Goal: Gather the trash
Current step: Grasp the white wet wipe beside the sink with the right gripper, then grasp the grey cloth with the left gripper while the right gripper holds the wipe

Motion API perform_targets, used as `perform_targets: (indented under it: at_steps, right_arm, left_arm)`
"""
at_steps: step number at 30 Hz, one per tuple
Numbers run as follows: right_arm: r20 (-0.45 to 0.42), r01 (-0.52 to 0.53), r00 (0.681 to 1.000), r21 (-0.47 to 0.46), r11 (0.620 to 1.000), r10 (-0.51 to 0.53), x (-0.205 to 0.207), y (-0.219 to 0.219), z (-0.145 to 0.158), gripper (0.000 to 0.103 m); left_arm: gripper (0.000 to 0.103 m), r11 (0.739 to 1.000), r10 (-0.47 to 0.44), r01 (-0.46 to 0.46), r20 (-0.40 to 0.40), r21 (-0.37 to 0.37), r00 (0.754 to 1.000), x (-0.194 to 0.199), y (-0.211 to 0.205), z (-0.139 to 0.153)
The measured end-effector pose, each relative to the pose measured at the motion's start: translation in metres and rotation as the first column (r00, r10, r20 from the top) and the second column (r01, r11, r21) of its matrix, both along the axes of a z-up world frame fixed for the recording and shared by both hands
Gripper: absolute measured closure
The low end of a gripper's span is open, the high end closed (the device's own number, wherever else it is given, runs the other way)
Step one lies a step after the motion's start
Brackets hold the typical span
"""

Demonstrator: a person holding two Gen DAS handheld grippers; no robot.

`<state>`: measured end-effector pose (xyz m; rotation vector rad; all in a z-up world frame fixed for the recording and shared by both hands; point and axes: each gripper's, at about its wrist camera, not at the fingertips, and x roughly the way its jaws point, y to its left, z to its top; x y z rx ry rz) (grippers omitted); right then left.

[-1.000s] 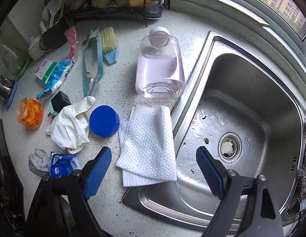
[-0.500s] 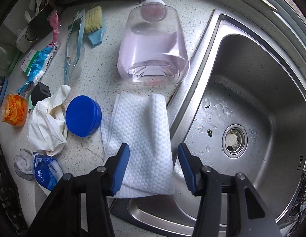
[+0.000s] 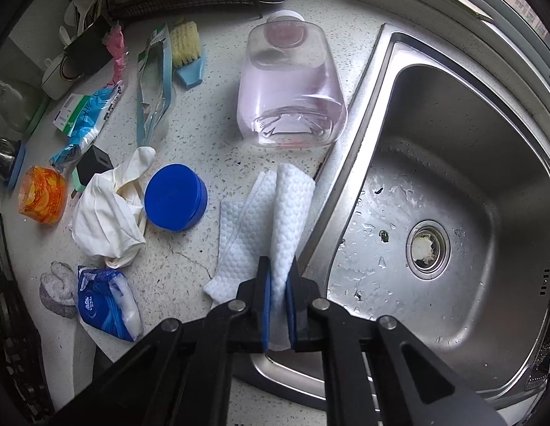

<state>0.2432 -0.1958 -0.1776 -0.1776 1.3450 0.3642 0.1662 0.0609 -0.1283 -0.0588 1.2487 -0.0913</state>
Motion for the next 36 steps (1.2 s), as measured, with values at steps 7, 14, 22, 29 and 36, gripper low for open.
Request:
perform_targets:
  at_steps: [7, 14, 22, 29, 36]
  right_arm:
    - [0.023, 0.019, 1.000, 0.046, 0.999, -0.020, -0.016, 0.002, 0.012, 0.097]
    - [0.069, 0.082, 0.994, 0.080, 0.993, -0.087, -0.023, -0.003, 0.047, 0.098]
    - [0.080, 0.115, 0.989, 0.088, 0.989, -0.122, -0.045, -0.009, 0.065, 0.098]
    - [0.078, 0.135, 0.987, 0.095, 0.986, -0.142, -0.065, -0.009, 0.071, 0.098]
    - [0.090, 0.099, 0.990, 0.130, 0.987, -0.111, -0.088, -0.014, 0.080, 0.098]
  left_arm:
    - [0.000, 0.999, -0.040, 0.039, -0.030, -0.037, 0.999, -0.002, -0.015, -0.016]
    - [0.004, 0.995, -0.095, 0.095, -0.084, -0.015, 0.992, 0.007, -0.033, -0.047]
    - [0.024, 0.989, -0.145, 0.149, -0.130, 0.022, 0.981, 0.011, -0.046, -0.077]
    - [0.066, 0.990, -0.132, 0.136, -0.105, 0.033, 0.986, 0.011, -0.048, -0.073]
    - [0.076, 0.997, -0.067, 0.069, -0.075, 0.016, 0.995, -0.005, -0.053, -0.055]
